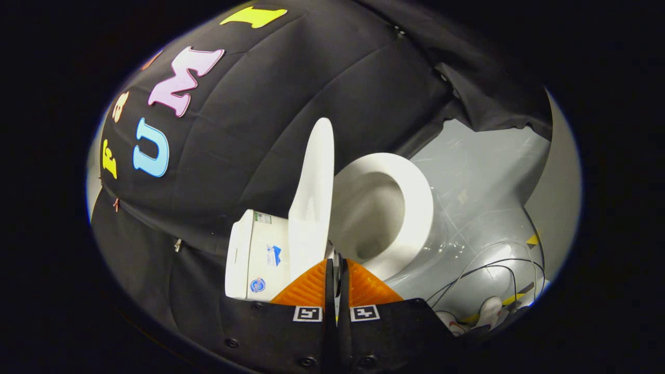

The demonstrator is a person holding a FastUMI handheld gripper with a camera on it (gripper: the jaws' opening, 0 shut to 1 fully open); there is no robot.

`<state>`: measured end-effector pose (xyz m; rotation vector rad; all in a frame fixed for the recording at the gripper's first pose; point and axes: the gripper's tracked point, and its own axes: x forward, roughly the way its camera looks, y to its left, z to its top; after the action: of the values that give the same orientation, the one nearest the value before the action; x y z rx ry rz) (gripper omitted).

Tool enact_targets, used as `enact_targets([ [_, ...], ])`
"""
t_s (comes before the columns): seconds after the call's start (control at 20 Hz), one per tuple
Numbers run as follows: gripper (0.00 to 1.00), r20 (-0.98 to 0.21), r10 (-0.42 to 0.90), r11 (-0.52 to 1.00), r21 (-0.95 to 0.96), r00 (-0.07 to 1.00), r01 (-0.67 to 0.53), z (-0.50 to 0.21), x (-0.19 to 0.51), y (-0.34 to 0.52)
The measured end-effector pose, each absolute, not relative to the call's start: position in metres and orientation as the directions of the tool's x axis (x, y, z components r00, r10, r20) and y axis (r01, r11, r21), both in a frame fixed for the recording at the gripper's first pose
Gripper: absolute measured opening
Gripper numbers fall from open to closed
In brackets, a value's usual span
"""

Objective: Open the toilet lid.

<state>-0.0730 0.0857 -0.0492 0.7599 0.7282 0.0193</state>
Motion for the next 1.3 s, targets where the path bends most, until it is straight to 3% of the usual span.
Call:
enact_targets([
  [0.45,0.05,-0.618,0.183,0.881,0.448,0.765,0.151,-0.004,-0.068,0.134],
  [1.3,0.05,-0.633,0.147,0.924,0.361,0.760,0.122,0.044,-0.062,0.222],
])
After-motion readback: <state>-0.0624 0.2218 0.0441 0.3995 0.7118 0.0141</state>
